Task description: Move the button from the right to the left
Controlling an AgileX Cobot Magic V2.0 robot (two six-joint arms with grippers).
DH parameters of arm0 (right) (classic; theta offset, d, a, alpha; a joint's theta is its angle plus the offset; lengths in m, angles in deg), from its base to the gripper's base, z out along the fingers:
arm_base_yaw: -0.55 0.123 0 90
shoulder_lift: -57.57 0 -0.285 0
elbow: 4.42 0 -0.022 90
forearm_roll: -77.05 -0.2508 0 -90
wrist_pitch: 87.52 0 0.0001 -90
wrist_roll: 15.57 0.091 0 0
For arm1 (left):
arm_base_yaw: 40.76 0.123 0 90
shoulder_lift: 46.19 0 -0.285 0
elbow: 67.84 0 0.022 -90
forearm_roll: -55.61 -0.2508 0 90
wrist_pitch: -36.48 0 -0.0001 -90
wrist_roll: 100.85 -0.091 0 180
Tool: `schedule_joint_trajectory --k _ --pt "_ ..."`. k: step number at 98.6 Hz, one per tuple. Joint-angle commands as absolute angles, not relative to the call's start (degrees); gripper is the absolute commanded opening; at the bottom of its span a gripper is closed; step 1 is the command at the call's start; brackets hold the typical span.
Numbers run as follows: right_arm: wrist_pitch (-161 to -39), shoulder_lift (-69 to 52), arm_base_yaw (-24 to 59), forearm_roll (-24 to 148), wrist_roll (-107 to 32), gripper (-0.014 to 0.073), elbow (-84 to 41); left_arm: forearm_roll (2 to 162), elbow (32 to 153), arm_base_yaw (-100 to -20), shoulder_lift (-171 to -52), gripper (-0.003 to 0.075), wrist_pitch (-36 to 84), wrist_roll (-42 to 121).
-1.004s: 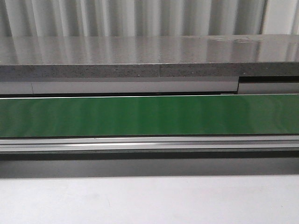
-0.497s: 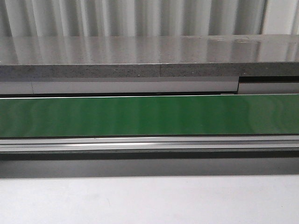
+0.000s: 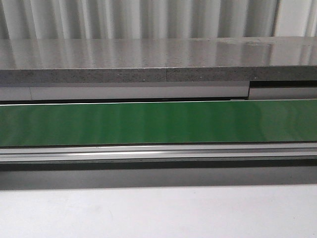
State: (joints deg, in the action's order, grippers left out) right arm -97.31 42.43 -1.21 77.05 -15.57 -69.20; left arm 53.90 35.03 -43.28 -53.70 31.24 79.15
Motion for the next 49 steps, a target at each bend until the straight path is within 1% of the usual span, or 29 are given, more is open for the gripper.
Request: schedule_joint_trajectory --k 1,14,22,30,49 --pt "-85.6 41.7 -1.6 83.7 -8.4 -0.0066 -71.9 54.3 33.7 -43.0 -52.8 -0.0020 35.7 79.2" --pt "-83.4 43.7 -1.6 84.4 -5.5 -0.0066 -77.9 54.3 33.7 -43.0 -52.8 -0.0020 35.7 79.2" --pt "-81.6 47.0 -1.9 84.3 -4.2 -0.0066 -82.5 54.3 33.7 -43.0 -52.8 -0.0020 35.7 79.2" --pt "-87.5 51.2 -1.9 84.5 -3.5 -0.0066 -82.2 54.3 33.7 -43.0 -52.8 -0.0020 35.7 79.2" --pt "-87.8 51.3 -2.0 84.5 -3.5 -0.0066 -82.3 54.3 33.7 -43.0 -52.7 -0.0020 35.7 79.2"
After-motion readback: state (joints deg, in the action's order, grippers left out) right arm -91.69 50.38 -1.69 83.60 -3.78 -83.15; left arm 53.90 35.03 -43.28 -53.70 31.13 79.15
